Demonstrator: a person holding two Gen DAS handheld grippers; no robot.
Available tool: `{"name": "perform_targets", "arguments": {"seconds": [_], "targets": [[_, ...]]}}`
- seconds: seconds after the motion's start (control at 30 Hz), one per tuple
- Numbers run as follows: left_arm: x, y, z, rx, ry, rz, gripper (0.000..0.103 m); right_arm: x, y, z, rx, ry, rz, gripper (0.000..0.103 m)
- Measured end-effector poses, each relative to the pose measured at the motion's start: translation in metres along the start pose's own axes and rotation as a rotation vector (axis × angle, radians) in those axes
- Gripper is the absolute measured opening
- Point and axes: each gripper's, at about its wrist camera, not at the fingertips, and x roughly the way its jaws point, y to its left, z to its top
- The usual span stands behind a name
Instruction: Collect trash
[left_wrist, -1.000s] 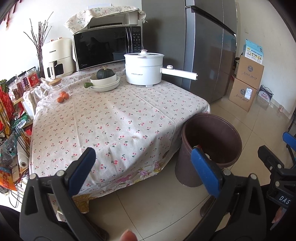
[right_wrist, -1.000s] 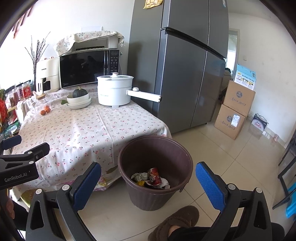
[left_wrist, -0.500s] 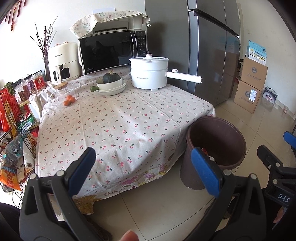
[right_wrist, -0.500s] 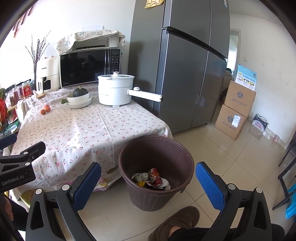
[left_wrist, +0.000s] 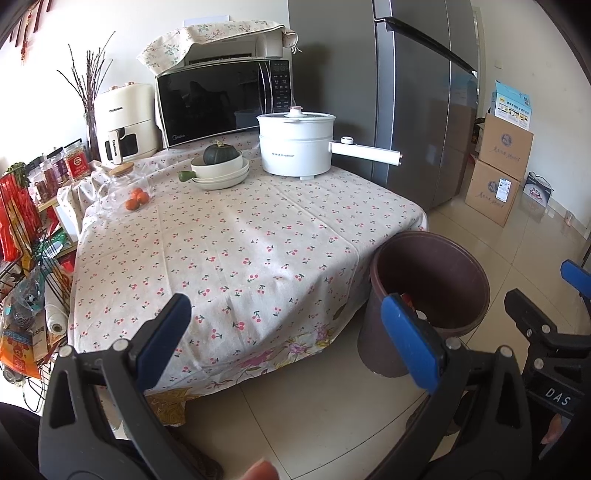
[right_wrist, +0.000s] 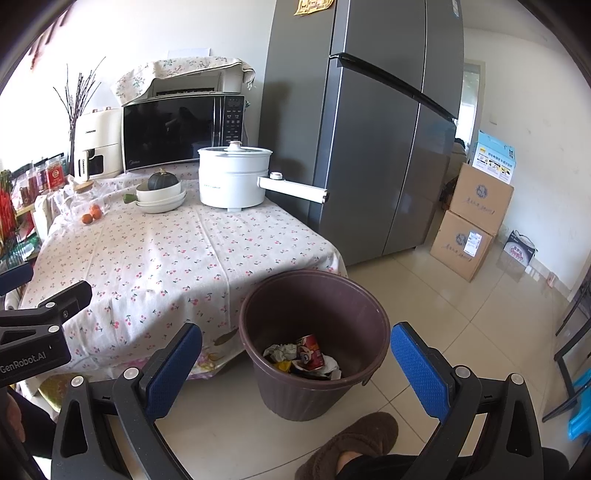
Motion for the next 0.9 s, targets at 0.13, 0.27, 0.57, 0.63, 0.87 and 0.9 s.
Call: {"name": "perform_targets", "arguments": {"seconds": [0.13,0.27,0.57,0.63,0.87,0.9], "targets": [[0.0005,-0.0014,0.0002,0.004,0.002,-0.001,0.103,0.0007,0.0004,0.0006,-0.002,0.002,-0.001,0.103],[0.0003,-0.0014,-0.0004,0.002,0.0,0.001,0.103,0.0008,0.0004,0.0011,-0.002,-0.001,-0.001,0.103],[-0.0008,-0.0011,-0.0009,-0.002,-0.002,0.007,0.103,0.0014,0.0022,0.002,-0.004,-0.008,0.011,0.103],[-0.0003,-0.0012,-0.0011,-0.003,-0.002,0.01,0.103,0.0017,0.0023,0.002,-0.003,-0.008,0.012,0.103],[-0.0001,-0.001,-0.0012,-0.003,-0.001,0.012,0.103,0.0027,0.0029,0.0023,-0.004,-0.007,0.012,0.103],[-0.0002,-0.001,-0.0012,-0.003,-0.001,0.012,0.103,0.0027,0.0027,0.002,-0.005,-0.007,0.013,0.103]]}}
